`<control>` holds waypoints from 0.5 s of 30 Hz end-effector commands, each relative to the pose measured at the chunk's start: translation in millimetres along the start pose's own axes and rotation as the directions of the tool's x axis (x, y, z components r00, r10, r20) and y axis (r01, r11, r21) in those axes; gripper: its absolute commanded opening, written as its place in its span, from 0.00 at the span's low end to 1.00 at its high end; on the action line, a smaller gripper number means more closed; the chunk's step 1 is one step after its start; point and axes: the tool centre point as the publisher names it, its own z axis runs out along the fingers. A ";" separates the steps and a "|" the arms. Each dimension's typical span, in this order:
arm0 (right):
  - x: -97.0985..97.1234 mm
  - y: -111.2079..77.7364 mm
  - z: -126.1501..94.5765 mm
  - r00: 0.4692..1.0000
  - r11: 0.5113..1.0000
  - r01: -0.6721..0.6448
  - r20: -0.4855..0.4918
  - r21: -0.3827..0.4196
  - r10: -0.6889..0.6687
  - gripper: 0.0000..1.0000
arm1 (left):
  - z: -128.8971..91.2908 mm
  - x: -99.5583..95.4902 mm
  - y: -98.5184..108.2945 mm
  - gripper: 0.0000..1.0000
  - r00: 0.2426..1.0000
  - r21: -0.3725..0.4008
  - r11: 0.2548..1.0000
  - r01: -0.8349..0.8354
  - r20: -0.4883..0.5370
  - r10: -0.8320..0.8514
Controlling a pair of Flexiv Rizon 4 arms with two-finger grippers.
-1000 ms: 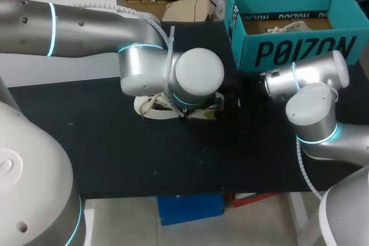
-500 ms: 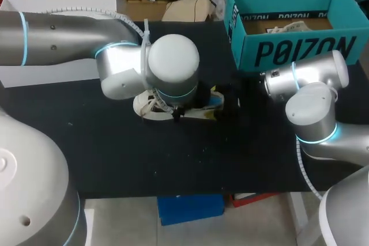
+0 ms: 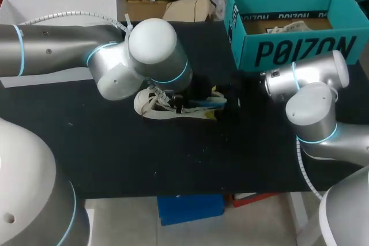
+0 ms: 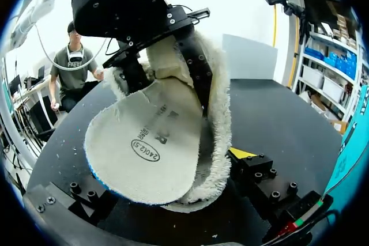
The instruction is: Take the shoe out of the shoebox, open the shoe tongue, remove and reinsert the insole, then place the shoe into the shoebox
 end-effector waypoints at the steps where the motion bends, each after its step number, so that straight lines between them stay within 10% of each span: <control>1: -2.6 -1.6 0.5 1.000 1.000 -0.001 -0.001 0.002 0.001 0.00 | 4.4 -2.4 -8.1 0.47 1.000 0.101 0.995 -0.012 0.006 0.011; 15: -2.6 -1.6 0.5 1.000 1.000 -0.001 -0.001 0.002 0.001 0.00 | 7.8 -9.6 -33.6 0.42 0.999 0.160 0.987 -0.035 0.030 0.030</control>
